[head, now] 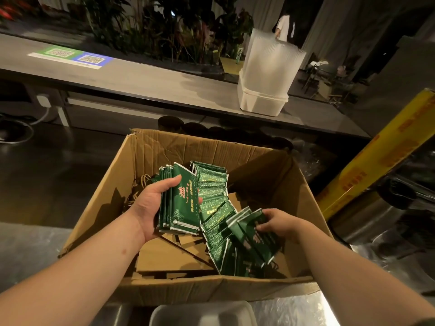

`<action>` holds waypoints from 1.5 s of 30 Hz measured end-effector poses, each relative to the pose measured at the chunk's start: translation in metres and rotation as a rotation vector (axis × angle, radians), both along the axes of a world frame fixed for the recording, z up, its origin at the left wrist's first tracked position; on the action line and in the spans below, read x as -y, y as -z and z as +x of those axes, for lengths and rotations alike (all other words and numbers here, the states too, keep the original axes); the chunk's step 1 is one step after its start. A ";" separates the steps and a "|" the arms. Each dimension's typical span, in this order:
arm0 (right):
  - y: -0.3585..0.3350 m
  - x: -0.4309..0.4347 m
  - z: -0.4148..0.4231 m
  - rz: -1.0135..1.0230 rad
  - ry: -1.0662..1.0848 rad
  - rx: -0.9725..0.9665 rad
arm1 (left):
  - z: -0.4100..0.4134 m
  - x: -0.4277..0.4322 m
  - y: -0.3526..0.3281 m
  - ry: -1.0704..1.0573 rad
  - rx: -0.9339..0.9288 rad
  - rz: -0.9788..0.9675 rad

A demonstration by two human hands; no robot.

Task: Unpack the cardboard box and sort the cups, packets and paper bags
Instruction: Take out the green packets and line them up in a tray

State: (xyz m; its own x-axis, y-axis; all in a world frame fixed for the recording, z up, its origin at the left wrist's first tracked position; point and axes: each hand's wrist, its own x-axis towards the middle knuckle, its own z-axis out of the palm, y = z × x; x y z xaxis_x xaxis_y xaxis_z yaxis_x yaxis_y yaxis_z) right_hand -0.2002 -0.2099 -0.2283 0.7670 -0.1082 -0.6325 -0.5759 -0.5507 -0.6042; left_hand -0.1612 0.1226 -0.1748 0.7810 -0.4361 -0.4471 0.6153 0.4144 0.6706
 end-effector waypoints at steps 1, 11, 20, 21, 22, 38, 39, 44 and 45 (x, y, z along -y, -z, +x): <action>-0.001 -0.001 0.000 0.095 0.065 0.014 | 0.000 0.000 0.000 -0.001 -0.001 0.006; -0.058 -0.082 0.018 0.782 0.395 0.106 | -0.001 -0.001 -0.004 0.017 0.031 0.132; -0.062 -0.170 0.007 0.581 0.501 0.221 | -0.014 0.005 -0.020 0.078 -0.010 0.161; -0.064 -0.174 0.003 0.554 0.507 0.246 | -0.016 0.007 -0.024 0.095 -0.006 0.165; -0.068 -0.177 -0.002 0.516 0.499 0.275 | -0.019 0.009 -0.027 0.115 -0.001 0.174; -0.145 -0.171 -0.153 0.500 0.089 0.194 | -0.144 -0.003 -0.064 0.303 0.051 0.202; -0.141 -0.174 -0.168 0.521 0.106 0.166 | -0.159 -0.004 -0.059 0.326 0.026 0.194; -0.102 -0.178 -0.204 0.564 0.128 0.035 | -0.200 -0.009 -0.013 0.362 -0.034 0.256; -0.090 -0.178 -0.208 0.578 0.139 0.006 | -0.205 -0.009 -0.002 0.365 -0.059 0.269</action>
